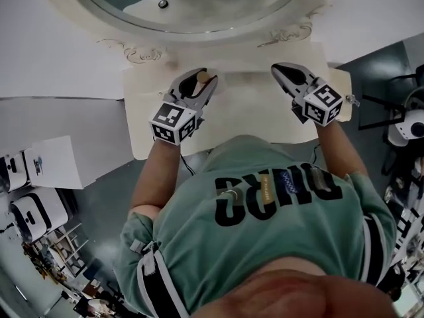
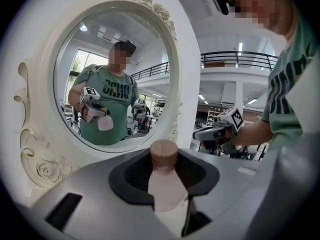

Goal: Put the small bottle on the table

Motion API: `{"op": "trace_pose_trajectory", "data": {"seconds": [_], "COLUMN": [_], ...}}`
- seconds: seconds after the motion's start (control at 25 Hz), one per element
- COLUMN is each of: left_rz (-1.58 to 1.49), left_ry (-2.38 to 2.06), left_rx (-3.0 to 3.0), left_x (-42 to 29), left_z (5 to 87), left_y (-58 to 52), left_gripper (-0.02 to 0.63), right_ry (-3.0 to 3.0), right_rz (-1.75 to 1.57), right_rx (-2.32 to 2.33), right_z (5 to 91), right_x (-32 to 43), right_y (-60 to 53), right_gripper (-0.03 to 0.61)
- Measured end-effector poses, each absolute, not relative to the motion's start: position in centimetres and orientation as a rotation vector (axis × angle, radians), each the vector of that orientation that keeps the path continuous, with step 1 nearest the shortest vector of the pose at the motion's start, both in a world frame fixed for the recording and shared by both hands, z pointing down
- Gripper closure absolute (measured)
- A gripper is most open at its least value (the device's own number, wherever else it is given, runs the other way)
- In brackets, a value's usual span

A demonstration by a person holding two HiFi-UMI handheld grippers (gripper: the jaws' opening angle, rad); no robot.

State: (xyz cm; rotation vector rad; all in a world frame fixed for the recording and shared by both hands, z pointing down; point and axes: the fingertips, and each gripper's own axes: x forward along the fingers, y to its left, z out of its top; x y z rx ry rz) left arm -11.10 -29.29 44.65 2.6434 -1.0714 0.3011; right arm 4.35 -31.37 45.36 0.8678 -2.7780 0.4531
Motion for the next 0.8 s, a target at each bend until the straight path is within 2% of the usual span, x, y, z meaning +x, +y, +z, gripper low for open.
{"op": "trace_pose_trajectory", "data": {"seconds": [0.8], "left_rz": [0.397], "left_ry": [-1.152], "left_rx": [2.647], "left_x": [-10.0], "left_z": [52.5], "left_y": [-37.8], "left_gripper": [0.474], "right_ry": [-2.766], "right_rz": [0.461], "right_rx": [0.832], "right_z": [52.0], "right_x": [1.3], "right_y": [-36.3], "right_gripper": [0.584]}}
